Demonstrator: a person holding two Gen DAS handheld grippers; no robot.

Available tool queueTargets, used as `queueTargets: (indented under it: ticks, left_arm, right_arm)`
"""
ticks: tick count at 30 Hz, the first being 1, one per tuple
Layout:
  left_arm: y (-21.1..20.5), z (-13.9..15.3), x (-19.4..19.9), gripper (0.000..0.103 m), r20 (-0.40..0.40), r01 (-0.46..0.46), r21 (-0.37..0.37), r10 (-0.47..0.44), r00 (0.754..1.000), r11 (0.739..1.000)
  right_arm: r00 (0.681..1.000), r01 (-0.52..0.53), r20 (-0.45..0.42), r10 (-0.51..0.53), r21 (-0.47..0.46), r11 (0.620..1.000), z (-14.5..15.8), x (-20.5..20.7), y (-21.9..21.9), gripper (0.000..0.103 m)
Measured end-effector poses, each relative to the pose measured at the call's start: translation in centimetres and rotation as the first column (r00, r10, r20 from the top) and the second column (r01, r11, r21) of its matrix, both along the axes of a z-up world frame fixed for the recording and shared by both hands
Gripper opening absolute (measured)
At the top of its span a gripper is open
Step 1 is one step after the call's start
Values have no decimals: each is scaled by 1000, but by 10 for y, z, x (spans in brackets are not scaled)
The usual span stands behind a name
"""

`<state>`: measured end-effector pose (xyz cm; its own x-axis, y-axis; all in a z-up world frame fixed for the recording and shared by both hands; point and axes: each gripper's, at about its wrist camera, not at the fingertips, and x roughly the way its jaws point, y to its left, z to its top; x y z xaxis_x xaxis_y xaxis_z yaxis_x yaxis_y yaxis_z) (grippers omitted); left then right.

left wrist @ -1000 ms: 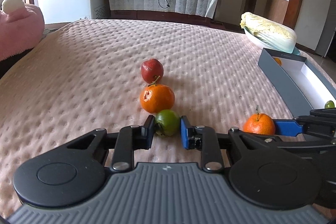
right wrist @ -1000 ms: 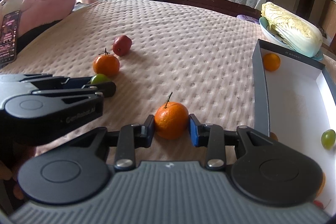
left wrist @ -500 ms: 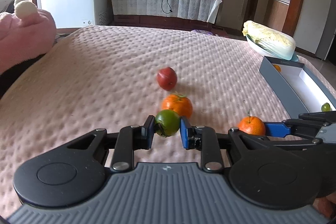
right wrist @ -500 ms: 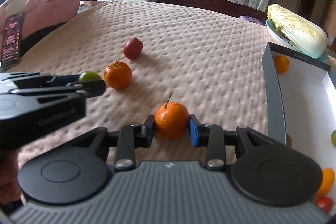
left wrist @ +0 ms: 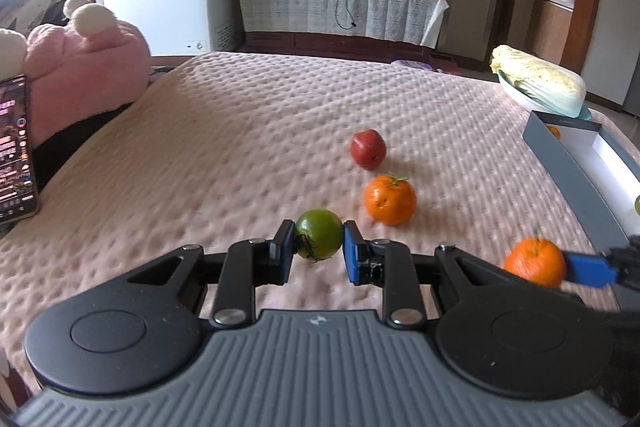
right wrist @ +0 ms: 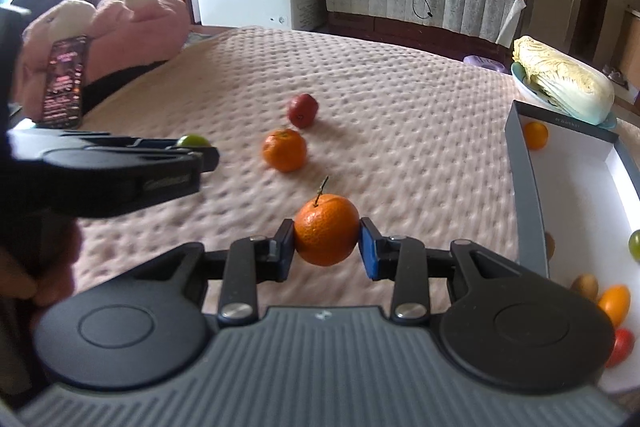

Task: Organize fruits

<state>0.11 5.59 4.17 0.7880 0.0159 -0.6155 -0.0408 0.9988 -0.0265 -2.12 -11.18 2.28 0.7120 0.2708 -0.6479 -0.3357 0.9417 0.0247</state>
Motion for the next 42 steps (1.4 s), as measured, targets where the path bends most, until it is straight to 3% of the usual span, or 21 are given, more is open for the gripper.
queueTargets:
  ticks: [8,25,42]
  left_arm:
    - [6,15,-23,30,35,-30,-46,32,999,998]
    - [-18,22,-61,30,78,9,14,-10,997,1000]
    - [-39,21,-54,30,72,23,8,-23,997,1000]
  right_arm:
    - [1000,3,12,-3,7,1000,2,-16,1,37]
    - [997,43,58,-48,83,996,17,-32,-26,37]
    - [993,68,92,-79,124,990,26,-38,-54,37]
